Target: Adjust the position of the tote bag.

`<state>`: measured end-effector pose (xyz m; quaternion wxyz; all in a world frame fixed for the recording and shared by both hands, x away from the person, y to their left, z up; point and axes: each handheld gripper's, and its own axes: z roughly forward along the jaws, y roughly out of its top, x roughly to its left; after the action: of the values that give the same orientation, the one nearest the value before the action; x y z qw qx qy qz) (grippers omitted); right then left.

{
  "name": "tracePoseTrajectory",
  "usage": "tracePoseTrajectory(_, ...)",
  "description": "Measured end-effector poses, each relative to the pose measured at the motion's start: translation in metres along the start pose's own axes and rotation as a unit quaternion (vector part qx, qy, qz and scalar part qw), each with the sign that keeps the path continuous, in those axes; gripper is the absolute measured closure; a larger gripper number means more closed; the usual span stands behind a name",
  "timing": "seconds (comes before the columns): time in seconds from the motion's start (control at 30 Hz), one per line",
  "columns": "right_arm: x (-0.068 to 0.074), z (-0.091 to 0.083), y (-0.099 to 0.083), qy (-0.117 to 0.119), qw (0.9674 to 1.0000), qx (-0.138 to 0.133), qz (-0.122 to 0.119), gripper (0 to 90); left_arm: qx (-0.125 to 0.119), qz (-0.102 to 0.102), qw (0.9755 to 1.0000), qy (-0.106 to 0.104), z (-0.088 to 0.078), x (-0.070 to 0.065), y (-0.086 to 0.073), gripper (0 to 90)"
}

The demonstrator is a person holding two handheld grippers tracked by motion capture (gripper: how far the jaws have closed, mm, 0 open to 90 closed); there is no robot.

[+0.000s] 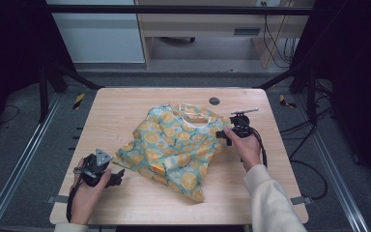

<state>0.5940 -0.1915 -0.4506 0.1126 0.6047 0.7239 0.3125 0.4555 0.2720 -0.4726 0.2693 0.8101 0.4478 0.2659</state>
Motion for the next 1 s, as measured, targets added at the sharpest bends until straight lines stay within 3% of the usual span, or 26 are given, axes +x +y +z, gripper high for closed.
tracePoseTrajectory(0.1,0.002,0.003,0.002,0.002,1.0,0.001,-0.008,22.6,-0.002,0.0,1.0,0.0,-0.001,0.0,0.0,7.4)
tracePoseTrajectory(0.2,0.004,0.007,0.007,-0.003,0.9999,-0.005,-0.016,38.3,-0.003,-0.002,1.0,-0.003,0.0,0.0,0.0,7.4)
tracePoseTrajectory(0.27,0.005,0.007,0.008,-0.001,0.9996,-0.014,-0.023,54.0,-0.003,-0.002,1.0,-0.003,0.0,0.0,0.0,7.4)
tracePoseTrajectory(0.33,0.004,0.007,0.008,-0.001,0.9995,-0.018,-0.027,58.8,-0.004,-0.003,1.0,-0.004,-0.001,0.0,0.001,7.4)
tracePoseTrajectory(0.37,0.003,0.007,0.008,0.0,0.9992,-0.022,-0.032,70.5,-0.005,-0.004,1.0,-0.003,-0.001,0.0,0.0,7.4)
tracePoseTrajectory(0.4,0.003,0.006,0.008,-0.008,0.9988,-0.027,-0.04,70.5,-0.005,-0.004,1.0,-0.003,-0.001,0.0,0.0,7.4)
tracePoseTrajectory(0.43,0.005,0.005,0.007,-0.008,0.9983,-0.031,-0.048,79.8,-0.005,-0.004,1.0,-0.002,-0.001,0.0,0.0,7.4)
tracePoseTrajectory(0.47,0.005,0.005,0.007,-0.008,0.9983,-0.031,-0.048,79.8,-0.005,-0.004,1.0,-0.002,-0.001,0.0,0.0,7.4)
tracePoseTrajectory(0.57,0.01,-0.002,0.007,0.002,0.9956,-0.059,-0.074,89.8,-0.007,-0.005,1.0,-0.001,-0.001,0.001,0.001,7.4)
tracePoseTrajectory(0.67,0.015,-0.008,0.008,0.012,0.9933,-0.075,-0.087,90.0,-0.006,-0.008,0.9999,-0.001,-0.001,0.002,0.001,7.4)
tracePoseTrajectory(0.77,0.026,-0.021,0.008,0.029,0.987,-0.097,-0.125,90.0,-0.003,-0.006,1.0,0.0,0.0,0.002,0.001,7.4)
tracePoseTrajectory(1.0,0.04,-0.042,0.009,0.046,0.981,-0.118,-0.147,90.0,-0.003,-0.009,1.0,-0.001,-0.001,0.002,0.0,7.4)
